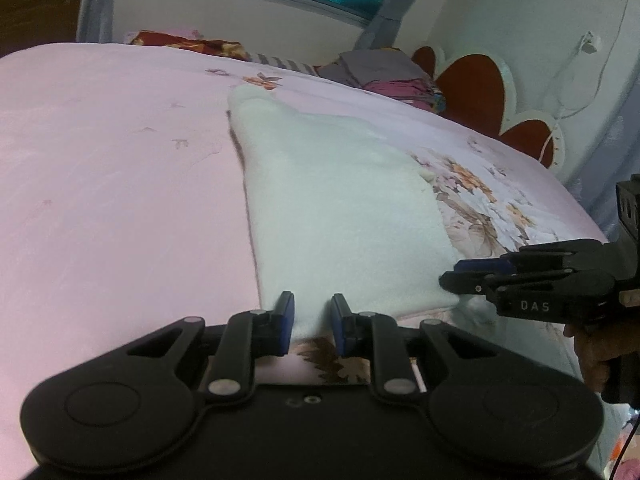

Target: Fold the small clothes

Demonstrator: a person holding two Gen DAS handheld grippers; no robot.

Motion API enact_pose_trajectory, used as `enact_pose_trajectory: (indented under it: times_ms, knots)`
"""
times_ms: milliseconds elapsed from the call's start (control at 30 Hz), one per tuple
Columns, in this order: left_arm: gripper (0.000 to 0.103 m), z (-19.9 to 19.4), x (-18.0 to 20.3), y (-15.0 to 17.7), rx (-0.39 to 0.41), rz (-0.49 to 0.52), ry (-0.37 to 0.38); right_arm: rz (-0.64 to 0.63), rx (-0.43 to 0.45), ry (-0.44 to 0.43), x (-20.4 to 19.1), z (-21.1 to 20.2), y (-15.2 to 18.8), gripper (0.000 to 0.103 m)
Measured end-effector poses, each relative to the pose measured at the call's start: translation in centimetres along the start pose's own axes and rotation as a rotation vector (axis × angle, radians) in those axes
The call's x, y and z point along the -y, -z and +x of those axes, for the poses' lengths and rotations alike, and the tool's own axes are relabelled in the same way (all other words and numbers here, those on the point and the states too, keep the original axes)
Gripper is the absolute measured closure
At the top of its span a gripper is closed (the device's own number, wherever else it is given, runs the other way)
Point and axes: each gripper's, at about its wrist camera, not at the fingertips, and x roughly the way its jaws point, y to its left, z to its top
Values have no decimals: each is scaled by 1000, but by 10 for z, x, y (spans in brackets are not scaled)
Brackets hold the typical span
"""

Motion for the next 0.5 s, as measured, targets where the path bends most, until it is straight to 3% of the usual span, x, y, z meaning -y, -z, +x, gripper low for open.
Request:
enact_pose_trajectory:
  times_ms: [300,500]
  knots:
    - [83,-2,12,3,12,-24,-95,49,19,15,1,-5,4,77]
    - [80,-44,49,11,78,53,-99,108,100,-3,8,-59,14,77]
